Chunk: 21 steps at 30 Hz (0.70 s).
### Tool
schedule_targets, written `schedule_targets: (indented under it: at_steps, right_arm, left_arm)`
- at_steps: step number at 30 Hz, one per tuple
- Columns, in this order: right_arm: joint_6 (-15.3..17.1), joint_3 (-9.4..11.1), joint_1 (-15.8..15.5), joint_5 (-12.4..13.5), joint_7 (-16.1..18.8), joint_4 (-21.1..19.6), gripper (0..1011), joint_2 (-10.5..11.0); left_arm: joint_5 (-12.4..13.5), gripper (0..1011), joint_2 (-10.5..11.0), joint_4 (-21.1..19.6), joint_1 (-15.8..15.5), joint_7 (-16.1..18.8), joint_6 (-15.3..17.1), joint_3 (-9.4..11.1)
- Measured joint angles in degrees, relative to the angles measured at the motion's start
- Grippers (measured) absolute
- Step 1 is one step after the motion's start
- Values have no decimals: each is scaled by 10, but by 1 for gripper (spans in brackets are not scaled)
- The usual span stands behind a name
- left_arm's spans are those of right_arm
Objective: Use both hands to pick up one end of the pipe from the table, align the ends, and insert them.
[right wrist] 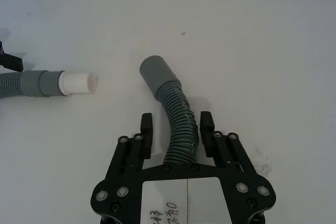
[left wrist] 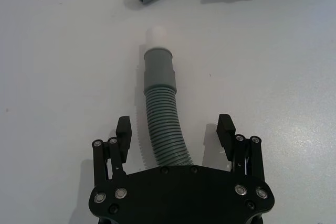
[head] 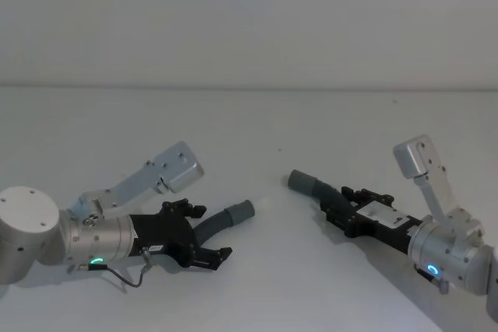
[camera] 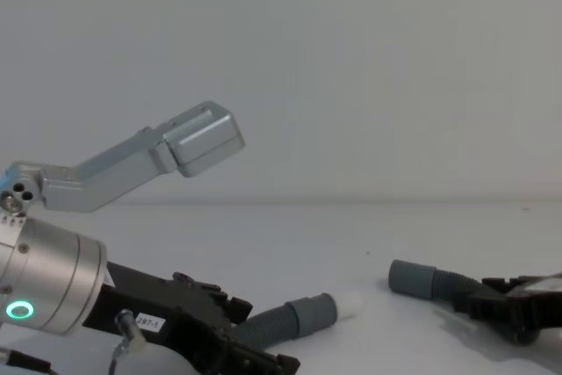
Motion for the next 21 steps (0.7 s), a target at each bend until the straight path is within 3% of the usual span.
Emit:
schedule_targets:
  at_steps: [8,21]
  right_arm:
    - [1,0,0,0,0,1,284,0]
    - [1,0,1,0,0,1,274,-1]
  left_arm:
    - [0,1001,0,0,0,0,0,0]
    - [0,839,0,0,0,-2,0,0]
